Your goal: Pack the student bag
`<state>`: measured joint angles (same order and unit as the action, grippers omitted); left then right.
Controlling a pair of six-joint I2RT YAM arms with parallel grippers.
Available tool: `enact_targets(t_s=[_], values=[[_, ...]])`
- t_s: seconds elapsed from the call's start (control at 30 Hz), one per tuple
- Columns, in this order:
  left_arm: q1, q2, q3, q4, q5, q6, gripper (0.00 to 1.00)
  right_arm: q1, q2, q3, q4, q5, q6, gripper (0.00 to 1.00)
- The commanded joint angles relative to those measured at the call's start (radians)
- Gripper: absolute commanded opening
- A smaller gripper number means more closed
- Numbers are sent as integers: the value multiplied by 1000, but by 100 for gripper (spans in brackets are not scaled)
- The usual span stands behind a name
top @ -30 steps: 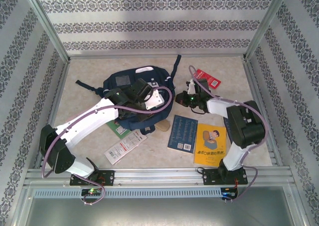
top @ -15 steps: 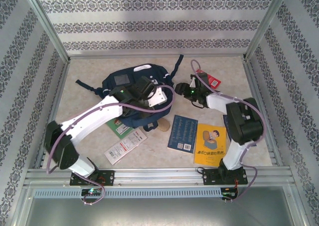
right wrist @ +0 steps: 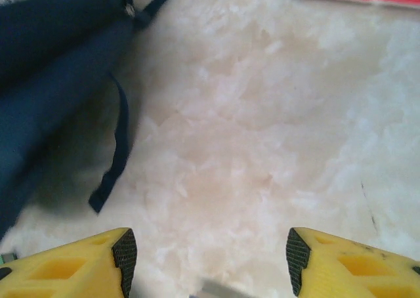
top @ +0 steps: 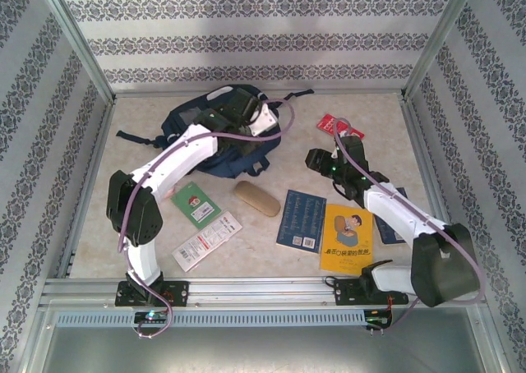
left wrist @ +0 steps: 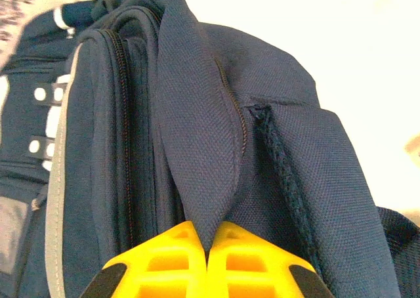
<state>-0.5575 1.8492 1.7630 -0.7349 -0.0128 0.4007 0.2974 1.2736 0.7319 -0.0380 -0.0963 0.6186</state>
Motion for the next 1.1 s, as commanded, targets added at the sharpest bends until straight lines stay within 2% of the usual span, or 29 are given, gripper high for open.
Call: enact_targets(t_s=[0.0, 0.13, 0.3, 0.47, 0.53, 0.6, 0.7, 0.9, 1.0, 1.07], values=[[20, 7, 59, 130, -35, 93, 0, 12, -59, -42, -53, 15, -41, 66], [21, 118, 166, 94, -21, 87, 0, 17, -96, -68, -70, -12, -56, 70], [22, 270, 293, 37, 98, -68, 0, 33, -131, -59, -121, -32, -101, 70], [22, 342, 321, 14, 198, -176, 11, 42, -164, -48, -158, -58, -170, 73], [22, 326, 294, 29, 213, -190, 18, 62, -163, -42, -160, -84, -199, 73], [21, 297, 260, 48, 224, -201, 31, 96, -154, -34, -160, -84, -217, 73], [21, 246, 236, 52, 247, -223, 46, 155, -129, -14, -159, -93, -259, 72], [35, 95, 134, 93, 267, -331, 54, 281, 13, 91, -233, -97, -364, 76], [56, -13, 37, 119, 226, -447, 56, 354, 114, 179, -305, -59, -443, 83], [68, -106, -61, 146, 203, -521, 57, 397, 180, 234, -351, -39, -500, 92]])
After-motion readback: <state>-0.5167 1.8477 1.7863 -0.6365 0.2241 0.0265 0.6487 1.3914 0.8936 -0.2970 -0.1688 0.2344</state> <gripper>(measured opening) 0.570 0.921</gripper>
